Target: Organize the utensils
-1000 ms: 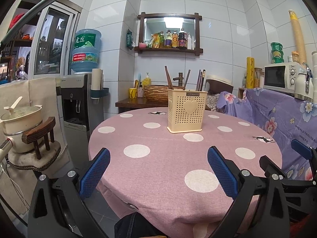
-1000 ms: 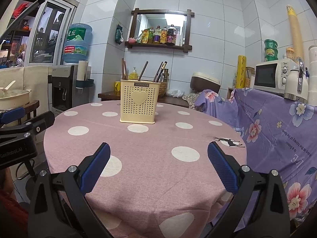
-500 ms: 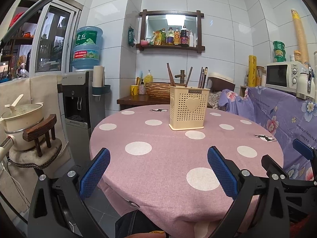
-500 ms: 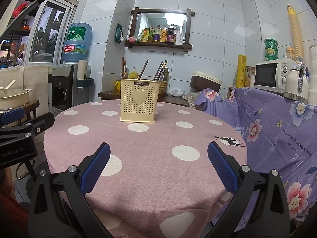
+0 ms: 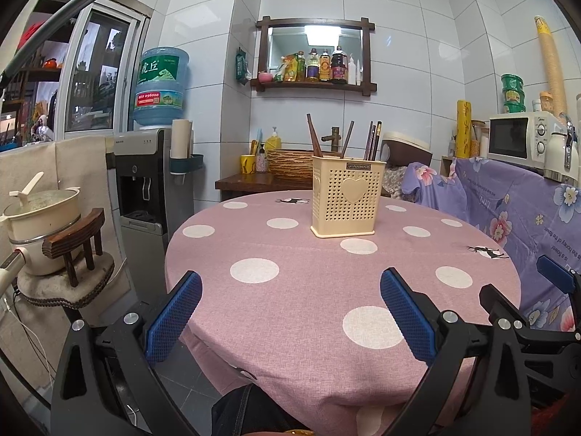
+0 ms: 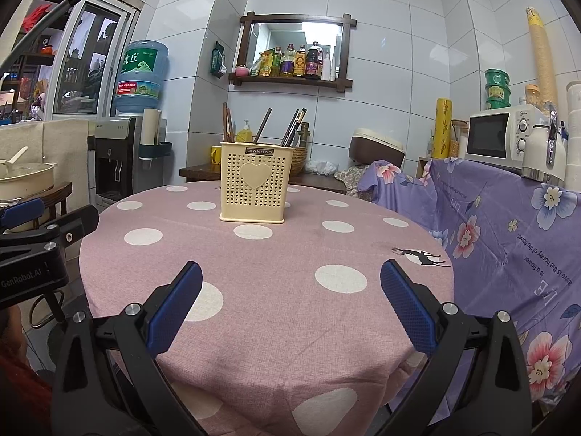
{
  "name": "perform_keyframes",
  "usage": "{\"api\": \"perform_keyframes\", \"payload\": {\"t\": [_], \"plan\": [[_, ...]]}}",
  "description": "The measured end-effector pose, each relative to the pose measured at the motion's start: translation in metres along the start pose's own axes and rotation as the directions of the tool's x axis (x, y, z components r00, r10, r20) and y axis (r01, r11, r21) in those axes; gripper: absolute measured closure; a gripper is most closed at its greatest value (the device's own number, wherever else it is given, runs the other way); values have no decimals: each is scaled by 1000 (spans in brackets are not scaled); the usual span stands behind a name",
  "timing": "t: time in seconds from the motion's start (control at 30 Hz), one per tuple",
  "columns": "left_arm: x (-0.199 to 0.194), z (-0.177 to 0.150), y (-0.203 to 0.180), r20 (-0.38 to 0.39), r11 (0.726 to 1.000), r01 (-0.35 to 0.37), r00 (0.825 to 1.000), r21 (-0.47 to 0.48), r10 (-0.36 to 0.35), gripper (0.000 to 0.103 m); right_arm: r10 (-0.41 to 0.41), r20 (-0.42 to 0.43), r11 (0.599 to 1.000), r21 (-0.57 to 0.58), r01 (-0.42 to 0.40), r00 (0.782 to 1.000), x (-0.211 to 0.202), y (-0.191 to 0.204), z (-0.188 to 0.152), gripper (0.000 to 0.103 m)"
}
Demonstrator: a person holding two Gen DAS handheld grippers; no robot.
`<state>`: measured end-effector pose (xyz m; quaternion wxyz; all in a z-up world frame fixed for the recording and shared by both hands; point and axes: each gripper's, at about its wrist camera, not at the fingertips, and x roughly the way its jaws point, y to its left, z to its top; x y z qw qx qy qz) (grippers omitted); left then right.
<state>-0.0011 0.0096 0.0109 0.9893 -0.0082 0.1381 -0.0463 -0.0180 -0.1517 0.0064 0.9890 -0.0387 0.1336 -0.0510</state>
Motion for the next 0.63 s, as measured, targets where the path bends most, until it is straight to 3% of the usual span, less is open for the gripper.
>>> {"api": "perform_keyframes", "payload": {"t": [0.63], "plan": [[9,-6,3,-24,1000,2,1000,2,-2,5,0,-19,1000,6,0,1000,10,0,-6,6]]}}
